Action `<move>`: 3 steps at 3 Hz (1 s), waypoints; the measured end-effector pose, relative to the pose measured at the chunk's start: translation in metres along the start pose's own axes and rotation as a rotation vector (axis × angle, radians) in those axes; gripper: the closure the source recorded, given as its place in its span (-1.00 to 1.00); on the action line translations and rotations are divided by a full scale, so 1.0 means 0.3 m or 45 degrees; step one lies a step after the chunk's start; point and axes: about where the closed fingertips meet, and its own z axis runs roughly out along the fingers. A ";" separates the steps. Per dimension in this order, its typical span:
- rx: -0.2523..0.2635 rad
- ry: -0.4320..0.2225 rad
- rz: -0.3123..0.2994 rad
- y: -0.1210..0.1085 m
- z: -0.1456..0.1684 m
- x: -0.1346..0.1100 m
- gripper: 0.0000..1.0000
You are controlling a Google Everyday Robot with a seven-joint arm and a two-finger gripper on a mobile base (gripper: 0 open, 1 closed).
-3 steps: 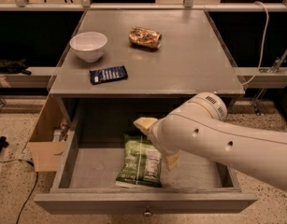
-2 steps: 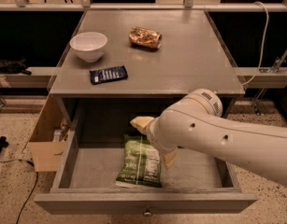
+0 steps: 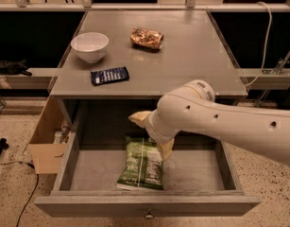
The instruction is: Pick green jalapeno chip bag from top drawer and place on counter
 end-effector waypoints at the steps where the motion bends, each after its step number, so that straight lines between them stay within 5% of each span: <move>1: -0.030 -0.018 -0.006 -0.009 0.064 0.033 -1.00; 2: 0.027 0.070 0.144 0.181 -0.052 0.122 -1.00; 3: 0.016 0.053 0.115 0.151 -0.035 0.124 -1.00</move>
Offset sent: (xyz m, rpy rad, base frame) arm 0.0206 -0.0697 -0.0245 0.0234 0.0133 -0.1542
